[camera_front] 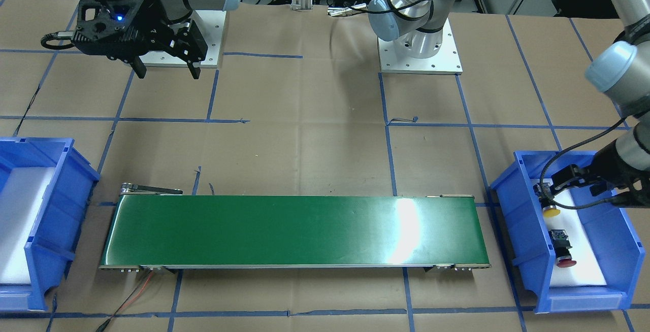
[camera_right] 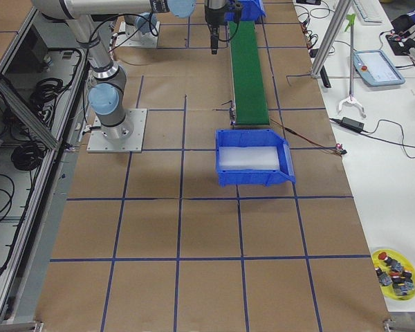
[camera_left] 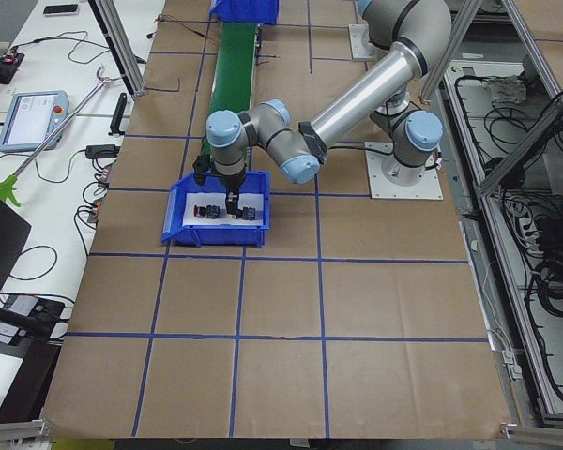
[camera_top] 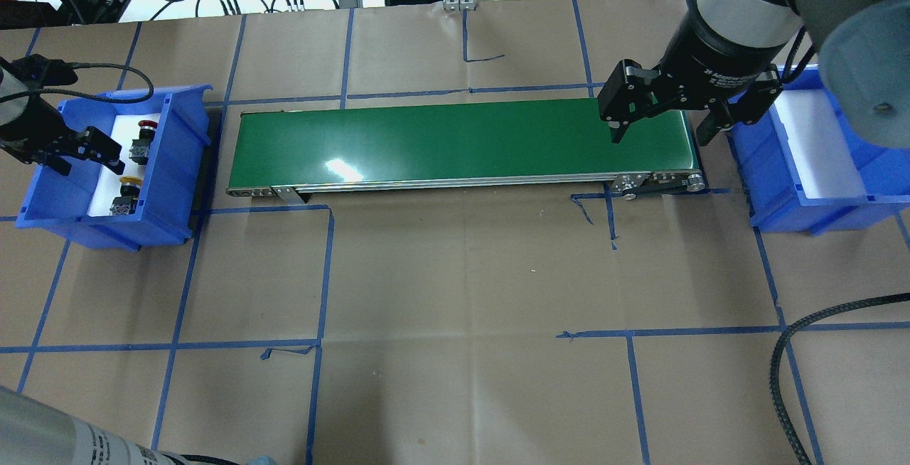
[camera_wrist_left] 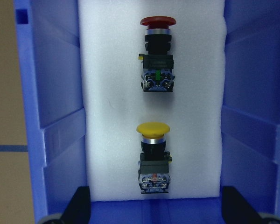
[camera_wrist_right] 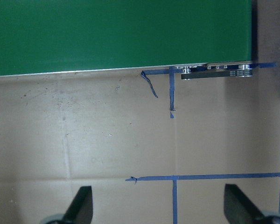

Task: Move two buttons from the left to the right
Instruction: 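Lower the left gripper into the blue bin over the yellow button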

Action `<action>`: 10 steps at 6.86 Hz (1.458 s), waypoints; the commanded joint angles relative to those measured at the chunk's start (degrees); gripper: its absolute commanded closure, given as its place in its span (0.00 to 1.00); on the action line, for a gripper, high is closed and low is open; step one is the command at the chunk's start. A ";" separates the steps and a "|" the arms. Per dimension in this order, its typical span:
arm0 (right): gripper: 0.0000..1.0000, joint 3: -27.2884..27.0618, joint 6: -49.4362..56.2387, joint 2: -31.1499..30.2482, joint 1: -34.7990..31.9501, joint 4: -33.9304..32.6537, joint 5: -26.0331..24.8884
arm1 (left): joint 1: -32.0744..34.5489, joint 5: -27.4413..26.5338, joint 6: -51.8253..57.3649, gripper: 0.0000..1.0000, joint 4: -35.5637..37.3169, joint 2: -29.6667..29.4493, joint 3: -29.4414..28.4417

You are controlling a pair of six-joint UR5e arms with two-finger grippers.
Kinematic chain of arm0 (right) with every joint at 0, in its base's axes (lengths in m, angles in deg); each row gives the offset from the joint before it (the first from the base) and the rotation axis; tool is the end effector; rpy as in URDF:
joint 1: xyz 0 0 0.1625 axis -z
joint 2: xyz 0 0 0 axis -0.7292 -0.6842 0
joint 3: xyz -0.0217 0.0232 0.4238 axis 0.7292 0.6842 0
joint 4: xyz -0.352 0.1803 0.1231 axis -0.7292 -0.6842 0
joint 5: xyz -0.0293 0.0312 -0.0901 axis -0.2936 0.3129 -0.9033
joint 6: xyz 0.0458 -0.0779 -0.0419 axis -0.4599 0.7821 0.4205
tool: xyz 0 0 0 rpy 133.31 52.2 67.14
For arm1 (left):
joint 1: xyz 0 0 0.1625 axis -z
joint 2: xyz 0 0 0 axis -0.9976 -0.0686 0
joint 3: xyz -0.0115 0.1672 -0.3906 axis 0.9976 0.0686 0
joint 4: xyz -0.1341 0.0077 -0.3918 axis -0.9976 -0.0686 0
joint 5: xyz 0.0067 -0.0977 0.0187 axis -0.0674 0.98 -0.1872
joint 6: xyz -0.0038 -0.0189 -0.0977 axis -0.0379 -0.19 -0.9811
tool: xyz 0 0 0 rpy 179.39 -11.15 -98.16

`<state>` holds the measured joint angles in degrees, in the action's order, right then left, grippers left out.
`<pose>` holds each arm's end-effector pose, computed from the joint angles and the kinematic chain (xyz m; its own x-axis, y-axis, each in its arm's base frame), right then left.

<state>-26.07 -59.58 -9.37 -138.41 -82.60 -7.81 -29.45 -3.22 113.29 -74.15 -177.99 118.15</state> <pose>0.1523 -0.4523 0.4996 -0.9966 0.0484 -0.0664 0.0497 0.9986 -0.0178 0.2185 -0.5729 0.2723 -0.9995 0.0311 -0.0095 0.0311 0.9995 -0.0039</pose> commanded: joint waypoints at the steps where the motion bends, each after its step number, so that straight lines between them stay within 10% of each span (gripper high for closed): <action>1: 0.00 -0.02 0.05 -0.01 0.00 0.07 0.07 | -0.01 0.04 2.00 0.01 8.12 -3.12 4.44; 5: 0.00 0.06 0.05 -0.01 0.00 0.07 0.07 | -0.27 -0.49 2.01 0.01 8.86 -4.01 5.87; 8: 0.00 0.24 0.05 -0.01 0.00 -0.02 -0.11 | -0.28 -0.84 1.05 0.69 8.60 -3.75 4.91; 10: 0.00 0.15 0.05 -0.01 0.00 -0.02 -0.20 | -0.28 -0.49 0.87 0.93 7.46 -2.96 4.20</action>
<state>-25.85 -59.53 -9.39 -138.40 -82.61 -7.94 -29.74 -3.88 114.28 -66.10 -181.40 122.80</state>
